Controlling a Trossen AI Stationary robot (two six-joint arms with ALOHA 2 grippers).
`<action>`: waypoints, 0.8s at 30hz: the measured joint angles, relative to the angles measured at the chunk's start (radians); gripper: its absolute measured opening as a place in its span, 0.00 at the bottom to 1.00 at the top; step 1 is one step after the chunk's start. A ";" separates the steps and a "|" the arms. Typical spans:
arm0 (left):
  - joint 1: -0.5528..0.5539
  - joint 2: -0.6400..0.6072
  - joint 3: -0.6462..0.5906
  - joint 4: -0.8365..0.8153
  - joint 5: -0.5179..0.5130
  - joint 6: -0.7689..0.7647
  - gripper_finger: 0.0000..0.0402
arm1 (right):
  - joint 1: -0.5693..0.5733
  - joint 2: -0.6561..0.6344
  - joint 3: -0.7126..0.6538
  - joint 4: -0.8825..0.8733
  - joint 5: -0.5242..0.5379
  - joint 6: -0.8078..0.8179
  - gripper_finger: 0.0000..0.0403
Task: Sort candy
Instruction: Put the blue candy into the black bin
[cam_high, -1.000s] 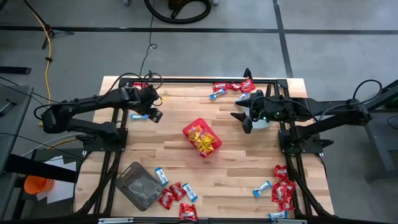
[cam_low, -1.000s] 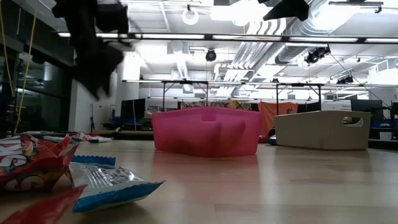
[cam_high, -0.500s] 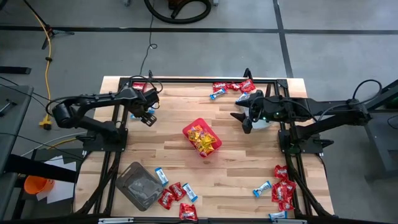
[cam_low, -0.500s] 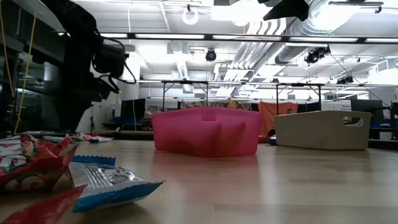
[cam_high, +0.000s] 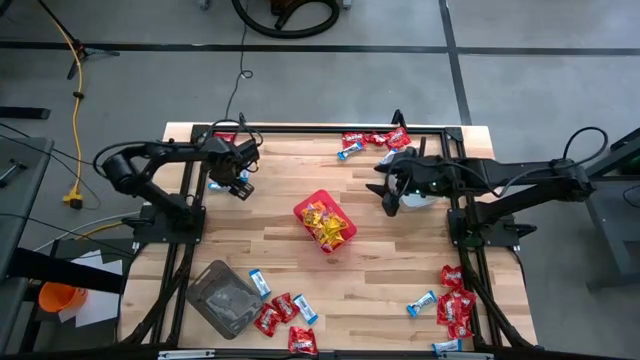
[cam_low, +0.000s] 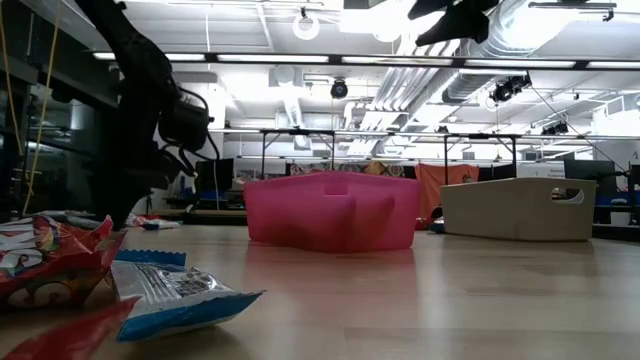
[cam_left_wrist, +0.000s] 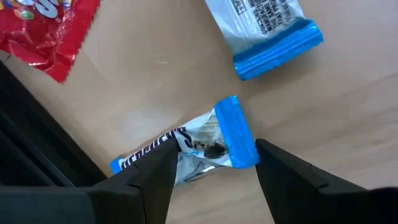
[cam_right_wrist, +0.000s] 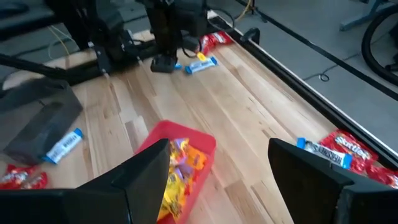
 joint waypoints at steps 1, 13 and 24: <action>0.002 0.009 0.000 -0.001 0.001 0.002 0.50 | 0.000 0.002 0.000 -0.003 0.000 0.000 0.67; 0.004 -0.011 0.028 -0.033 0.019 0.015 0.04 | 0.000 0.012 0.000 0.000 0.000 -0.003 0.67; -0.158 -0.365 0.193 -0.198 0.232 -0.044 0.01 | 0.000 0.012 0.000 0.000 0.001 -0.008 0.67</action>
